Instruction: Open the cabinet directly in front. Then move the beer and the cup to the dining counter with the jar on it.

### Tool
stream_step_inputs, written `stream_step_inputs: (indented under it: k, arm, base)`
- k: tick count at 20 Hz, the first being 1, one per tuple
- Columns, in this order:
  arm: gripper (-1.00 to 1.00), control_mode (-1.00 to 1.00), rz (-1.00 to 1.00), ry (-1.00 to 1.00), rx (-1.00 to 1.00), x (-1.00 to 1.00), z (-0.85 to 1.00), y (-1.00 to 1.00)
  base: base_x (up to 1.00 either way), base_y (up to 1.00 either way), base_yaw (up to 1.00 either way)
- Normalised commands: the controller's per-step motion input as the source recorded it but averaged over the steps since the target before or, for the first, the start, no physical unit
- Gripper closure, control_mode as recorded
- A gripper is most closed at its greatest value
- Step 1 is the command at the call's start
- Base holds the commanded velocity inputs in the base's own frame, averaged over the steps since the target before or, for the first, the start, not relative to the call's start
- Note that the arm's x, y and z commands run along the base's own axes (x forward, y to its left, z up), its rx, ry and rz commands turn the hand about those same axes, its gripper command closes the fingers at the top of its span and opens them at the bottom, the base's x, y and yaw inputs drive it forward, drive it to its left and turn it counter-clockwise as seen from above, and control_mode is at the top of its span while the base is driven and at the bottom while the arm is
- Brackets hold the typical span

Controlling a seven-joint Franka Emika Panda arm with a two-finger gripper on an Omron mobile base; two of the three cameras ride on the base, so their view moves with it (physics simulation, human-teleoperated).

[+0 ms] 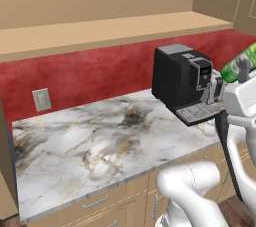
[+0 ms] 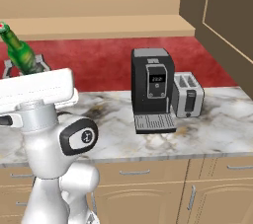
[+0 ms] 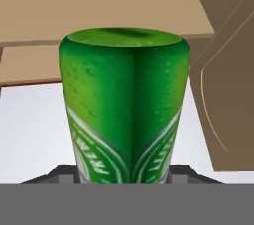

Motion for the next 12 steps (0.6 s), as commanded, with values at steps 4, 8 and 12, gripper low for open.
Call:
stream_step_inputs:
  k: [4,8,12]
  arm:
    - [1.0,-1.0,0.0,0.0,0.0,0.0,0.0,0.0]
    - [1.0,1.0,0.0,0.0,0.0,0.0,0.0,0.0]
    - [1.0,1.0,0.0,0.0,0.0,0.0,0.0,0.0]
  base:
    - [0.0,0.0,0.0]
    - [-0.02,0.0,0.0]
    - [-0.22,0.0,0.07]
